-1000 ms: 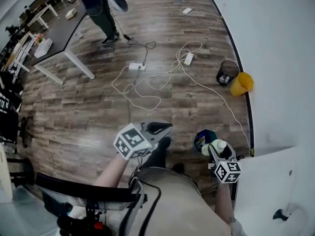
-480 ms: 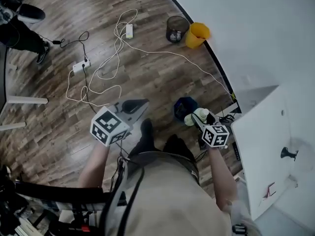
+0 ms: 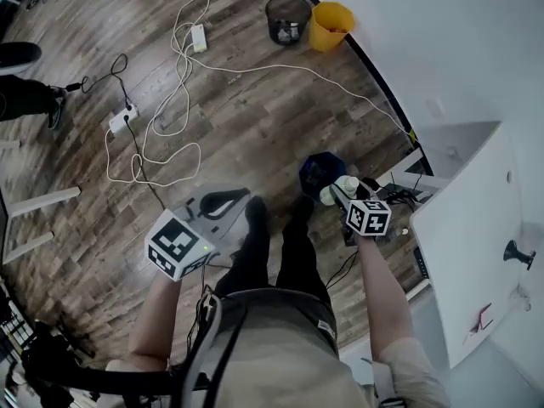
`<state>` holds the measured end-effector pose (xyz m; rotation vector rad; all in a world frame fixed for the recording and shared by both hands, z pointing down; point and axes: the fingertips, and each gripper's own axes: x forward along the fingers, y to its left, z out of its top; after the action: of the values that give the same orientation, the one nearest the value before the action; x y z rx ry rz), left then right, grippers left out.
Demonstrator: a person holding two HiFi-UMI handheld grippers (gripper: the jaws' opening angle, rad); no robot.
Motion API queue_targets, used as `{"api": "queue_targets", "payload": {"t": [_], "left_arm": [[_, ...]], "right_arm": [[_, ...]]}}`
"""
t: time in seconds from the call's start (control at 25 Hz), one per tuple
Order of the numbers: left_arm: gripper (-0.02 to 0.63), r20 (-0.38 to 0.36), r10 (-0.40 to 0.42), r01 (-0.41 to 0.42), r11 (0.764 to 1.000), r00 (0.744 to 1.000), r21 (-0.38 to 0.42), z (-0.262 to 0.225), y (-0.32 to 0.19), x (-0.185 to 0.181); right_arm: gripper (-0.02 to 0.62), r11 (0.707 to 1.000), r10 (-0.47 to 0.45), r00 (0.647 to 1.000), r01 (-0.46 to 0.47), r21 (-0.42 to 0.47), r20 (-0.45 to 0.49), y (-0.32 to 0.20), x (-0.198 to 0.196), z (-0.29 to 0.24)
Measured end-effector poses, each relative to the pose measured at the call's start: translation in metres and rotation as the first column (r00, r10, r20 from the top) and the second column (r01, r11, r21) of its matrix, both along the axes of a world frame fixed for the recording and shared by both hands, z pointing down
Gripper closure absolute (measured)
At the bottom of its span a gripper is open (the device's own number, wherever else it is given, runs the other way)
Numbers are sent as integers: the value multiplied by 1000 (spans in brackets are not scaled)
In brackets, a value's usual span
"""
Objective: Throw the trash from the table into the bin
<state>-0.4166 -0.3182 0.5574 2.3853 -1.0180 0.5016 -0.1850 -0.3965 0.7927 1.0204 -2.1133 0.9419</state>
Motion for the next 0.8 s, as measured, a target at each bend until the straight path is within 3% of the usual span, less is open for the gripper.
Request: {"api": "queue_targets", "payload": {"t": [0.44,0.8], "left_arm": [[594,-2,-8,7,986,1000,-168,133,-19,29],[594,2,30,-29,979,1000,-204,200,-7,51]], "right_arm": [[273,990,-36,997,26,-140,-63,-21,21,162],[273,968,-139,985,112,-223,-106,-1,18,243]]}}
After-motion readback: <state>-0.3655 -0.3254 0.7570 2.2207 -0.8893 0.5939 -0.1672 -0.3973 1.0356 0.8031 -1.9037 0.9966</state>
